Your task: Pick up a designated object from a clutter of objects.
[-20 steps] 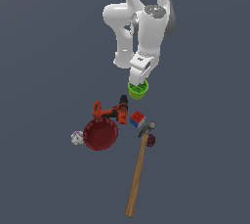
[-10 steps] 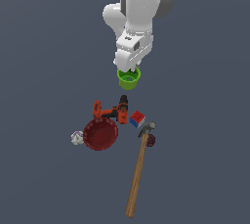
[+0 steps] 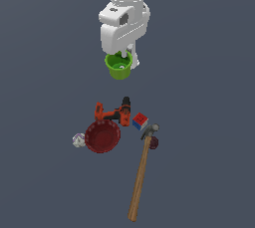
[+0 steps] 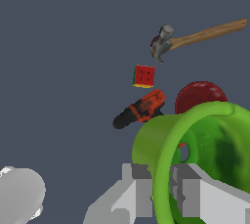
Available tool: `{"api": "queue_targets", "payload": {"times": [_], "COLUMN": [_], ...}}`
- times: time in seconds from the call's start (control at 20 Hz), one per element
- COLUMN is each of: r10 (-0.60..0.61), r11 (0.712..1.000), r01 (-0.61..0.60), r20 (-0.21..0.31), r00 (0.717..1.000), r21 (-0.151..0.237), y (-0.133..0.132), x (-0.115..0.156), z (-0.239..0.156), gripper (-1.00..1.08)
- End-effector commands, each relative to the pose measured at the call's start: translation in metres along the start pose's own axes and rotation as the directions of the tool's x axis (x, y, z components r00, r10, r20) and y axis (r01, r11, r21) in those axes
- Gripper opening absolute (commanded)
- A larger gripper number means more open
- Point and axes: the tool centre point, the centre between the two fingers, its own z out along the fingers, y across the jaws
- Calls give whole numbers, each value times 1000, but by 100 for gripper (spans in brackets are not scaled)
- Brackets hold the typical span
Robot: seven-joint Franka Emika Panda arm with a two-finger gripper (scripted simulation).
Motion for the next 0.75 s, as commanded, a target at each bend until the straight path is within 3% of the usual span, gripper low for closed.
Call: {"api": "queue_targets", "payload": {"times": [0.0,0.7], "r10": [0,-1], "r11": [1000,1000], "r01": [0,1], "r20": [0,2], "r00": [1000,1000], "r21": [-2,-3], "y": [8,26], "x": [-5,-14], "z": [-17,-47], "gripper": [-100,-100]}}
